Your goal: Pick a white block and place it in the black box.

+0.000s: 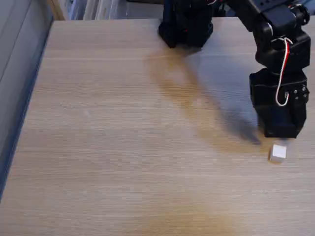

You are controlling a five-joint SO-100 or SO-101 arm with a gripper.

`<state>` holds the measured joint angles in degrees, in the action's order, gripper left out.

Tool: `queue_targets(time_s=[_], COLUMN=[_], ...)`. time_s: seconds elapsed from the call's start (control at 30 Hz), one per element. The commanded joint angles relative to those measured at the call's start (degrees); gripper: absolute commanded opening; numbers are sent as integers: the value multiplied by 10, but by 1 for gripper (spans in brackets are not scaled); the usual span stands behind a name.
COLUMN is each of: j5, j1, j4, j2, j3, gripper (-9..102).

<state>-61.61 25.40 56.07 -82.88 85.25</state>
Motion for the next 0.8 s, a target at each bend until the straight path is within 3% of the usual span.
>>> queue_targets(time_s=[0.0, 0.77], j5=[2, 12], j1=[-4, -27], j4=[-4, -4], j2=[8, 125], j3=[-31, -111], gripper=[24, 24])
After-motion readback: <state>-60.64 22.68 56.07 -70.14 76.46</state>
